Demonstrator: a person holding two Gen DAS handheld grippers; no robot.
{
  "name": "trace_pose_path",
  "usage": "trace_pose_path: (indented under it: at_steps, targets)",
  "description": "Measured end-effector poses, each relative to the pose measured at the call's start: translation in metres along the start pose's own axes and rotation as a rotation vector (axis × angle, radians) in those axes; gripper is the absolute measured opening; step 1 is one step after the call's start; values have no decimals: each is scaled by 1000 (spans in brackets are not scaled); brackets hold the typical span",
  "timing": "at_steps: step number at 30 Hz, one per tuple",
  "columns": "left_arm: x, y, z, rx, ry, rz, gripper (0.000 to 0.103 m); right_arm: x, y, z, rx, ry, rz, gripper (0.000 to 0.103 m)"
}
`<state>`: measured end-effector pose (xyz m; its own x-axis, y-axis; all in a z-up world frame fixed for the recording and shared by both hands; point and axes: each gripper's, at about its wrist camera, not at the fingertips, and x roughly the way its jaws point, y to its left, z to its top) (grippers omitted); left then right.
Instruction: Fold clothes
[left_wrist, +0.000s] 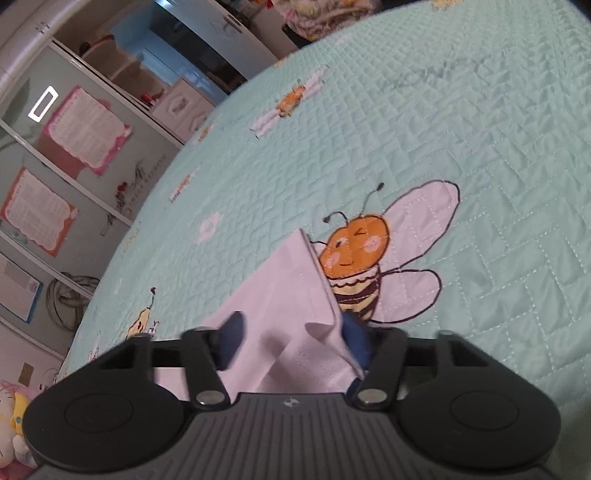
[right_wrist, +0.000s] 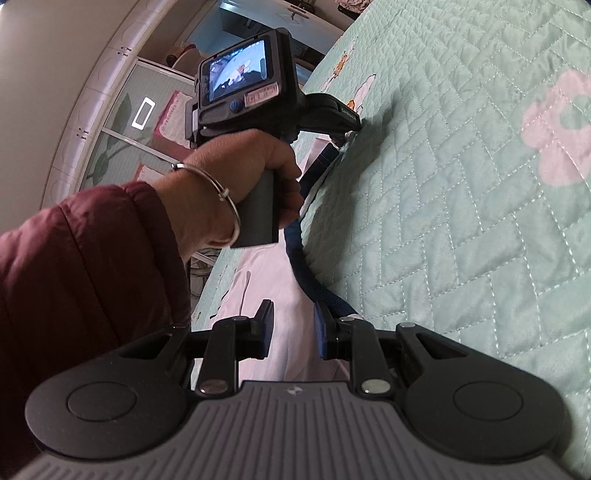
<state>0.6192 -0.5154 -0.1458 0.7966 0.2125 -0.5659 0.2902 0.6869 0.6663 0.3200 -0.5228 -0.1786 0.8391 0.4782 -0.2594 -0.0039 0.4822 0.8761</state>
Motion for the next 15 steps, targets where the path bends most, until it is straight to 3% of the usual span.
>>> trace_pose_path:
  at_steps: [3,6,8,9,10,11,15]
  targets:
    - [3,1,5,-29,34,22,59,0,1,-1,1,0,1,23]
    - [7,8,9,-102,72,48,79,0,1,-1,1,0,2,23]
    - [14,24,10,-178,97,-1,78,0,2,-2,1,-1,2,23]
    - [15,31,10,-209,99,-58,61,0,3,-2,0,-1,1,23]
    - [15,37,10,-235,98,-123,22,0,3,-2,-2,-1,-1,23]
    - [15,41,9,-254,102,-172,7,1,3,-3,-4,-1,-4,23]
    - [5,61,3,-322,24,-285,6,1,6,-4,-18,-2,-17,23]
